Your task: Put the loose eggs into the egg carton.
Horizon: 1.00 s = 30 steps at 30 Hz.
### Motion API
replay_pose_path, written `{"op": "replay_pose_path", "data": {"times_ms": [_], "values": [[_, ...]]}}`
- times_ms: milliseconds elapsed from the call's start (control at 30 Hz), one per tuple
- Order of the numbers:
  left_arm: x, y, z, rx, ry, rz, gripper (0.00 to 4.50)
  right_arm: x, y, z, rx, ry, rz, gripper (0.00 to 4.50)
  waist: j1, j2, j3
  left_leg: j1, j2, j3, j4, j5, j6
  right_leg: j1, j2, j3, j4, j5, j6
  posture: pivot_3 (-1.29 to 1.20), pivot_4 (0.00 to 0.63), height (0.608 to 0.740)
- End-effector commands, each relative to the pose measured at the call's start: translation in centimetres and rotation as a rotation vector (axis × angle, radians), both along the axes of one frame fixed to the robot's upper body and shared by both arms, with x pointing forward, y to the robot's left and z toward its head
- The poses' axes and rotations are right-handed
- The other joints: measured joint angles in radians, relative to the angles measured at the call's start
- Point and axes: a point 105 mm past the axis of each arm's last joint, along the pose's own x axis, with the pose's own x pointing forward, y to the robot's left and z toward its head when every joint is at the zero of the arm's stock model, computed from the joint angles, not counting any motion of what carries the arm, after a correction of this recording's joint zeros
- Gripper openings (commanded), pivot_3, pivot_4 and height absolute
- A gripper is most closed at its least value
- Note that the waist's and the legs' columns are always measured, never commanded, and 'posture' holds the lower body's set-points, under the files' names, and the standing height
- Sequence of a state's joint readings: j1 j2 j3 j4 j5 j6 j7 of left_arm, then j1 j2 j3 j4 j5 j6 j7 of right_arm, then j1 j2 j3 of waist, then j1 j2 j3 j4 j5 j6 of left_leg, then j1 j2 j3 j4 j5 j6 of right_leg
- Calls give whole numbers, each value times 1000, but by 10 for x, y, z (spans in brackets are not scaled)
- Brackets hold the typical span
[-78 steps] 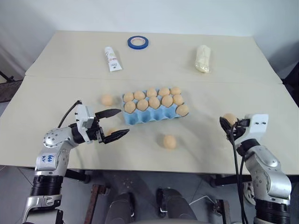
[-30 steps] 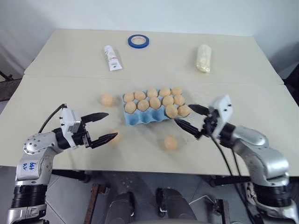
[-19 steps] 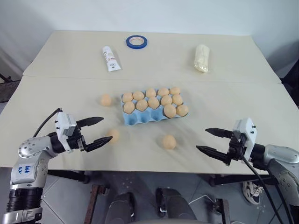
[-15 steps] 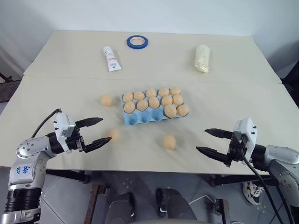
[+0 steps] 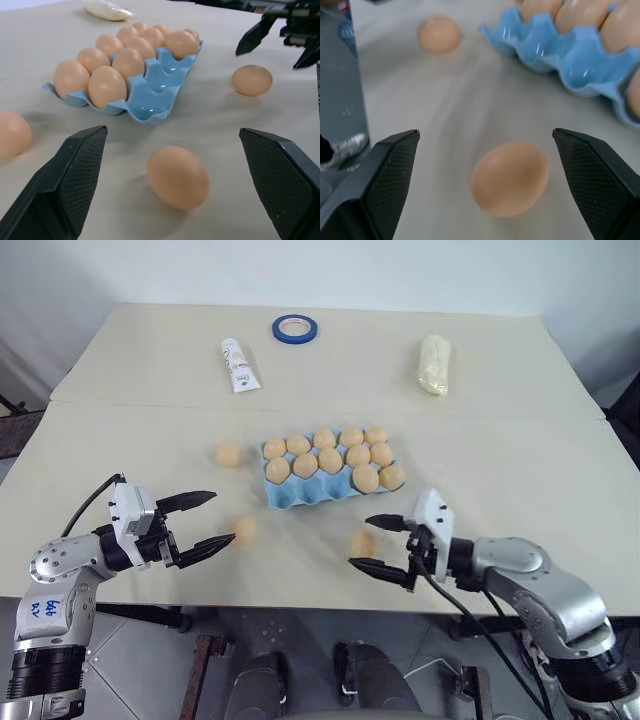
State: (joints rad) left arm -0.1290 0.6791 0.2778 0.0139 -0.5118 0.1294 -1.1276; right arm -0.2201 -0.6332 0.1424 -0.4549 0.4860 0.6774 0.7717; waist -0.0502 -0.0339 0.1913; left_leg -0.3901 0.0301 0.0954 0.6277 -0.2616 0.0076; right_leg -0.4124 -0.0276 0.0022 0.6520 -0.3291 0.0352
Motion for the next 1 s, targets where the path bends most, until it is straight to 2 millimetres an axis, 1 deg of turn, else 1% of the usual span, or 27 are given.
{"op": "replay_pose_path", "data": {"times_ms": [33,200,233,300,467,533,633,667,767,867,933,1000], "values": [[-4,3,11,1,-50,6,4500,5,3,-9,-66,-24,7,4459,0,0,0,0,0,0,0,0,0,0,0,0,0,0,0,0,150,740],[-7,5,11,3,-54,20,4500,9,2,-19,-117,-21,11,4459,0,0,0,0,0,0,0,0,0,0,0,0,0,0,-1,0,150,740],[-7,5,11,2,-55,21,4500,10,2,-19,-119,-29,12,4293,0,0,0,0,0,0,0,0,0,0,0,0,0,0,-1,0,150,740],[-7,5,11,2,-55,23,4500,11,3,-18,-113,-43,14,3839,-3,0,0,0,0,0,0,0,0,0,0,0,0,0,-1,0,150,740],[-9,3,10,-3,-57,28,4500,15,5,-5,-75,-80,-6,2144,-3,0,0,0,0,0,0,0,0,0,0,0,0,0,-1,0,150,740],[-8,3,10,-3,-58,29,4500,15,4,2,-56,-99,-9,1866,-2,0,0,0,0,0,0,0,0,0,0,0,0,0,-1,0,150,740],[-8,3,11,-5,-60,31,4500,17,3,16,-25,-124,-23,1691,-2,0,0,0,0,0,0,0,0,0,0,0,0,0,-1,0,150,740],[-8,3,11,-6,-60,31,4500,20,4,24,-6,-144,-34,1659,-2,0,0,0,0,0,0,0,0,0,0,0,0,0,-1,0,150,740],[-7,3,11,-7,-60,30,4500,34,10,47,57,-185,-77,1647,-9,0,0,0,0,0,0,0,0,0,0,0,1,0,-1,0,150,740],[-5,1,11,-9,-62,30,4500,49,21,60,98,-223,-104,1647,-7,0,0,1,0,0,0,0,-1,0,0,-1,2,-1,-1,0,150,740],[-4,0,11,-11,-64,30,4500,59,27,65,112,-238,-122,1647,-6,0,0,1,0,-1,0,0,-1,0,0,-1,2,-1,-1,0,150,740],[-4,0,12,-12,-66,30,4500,68,35,61,92,-246,-127,1647,-6,0,0,1,0,0,0,0,-1,0,0,-1,1,-1,-1,0,150,740]]}}
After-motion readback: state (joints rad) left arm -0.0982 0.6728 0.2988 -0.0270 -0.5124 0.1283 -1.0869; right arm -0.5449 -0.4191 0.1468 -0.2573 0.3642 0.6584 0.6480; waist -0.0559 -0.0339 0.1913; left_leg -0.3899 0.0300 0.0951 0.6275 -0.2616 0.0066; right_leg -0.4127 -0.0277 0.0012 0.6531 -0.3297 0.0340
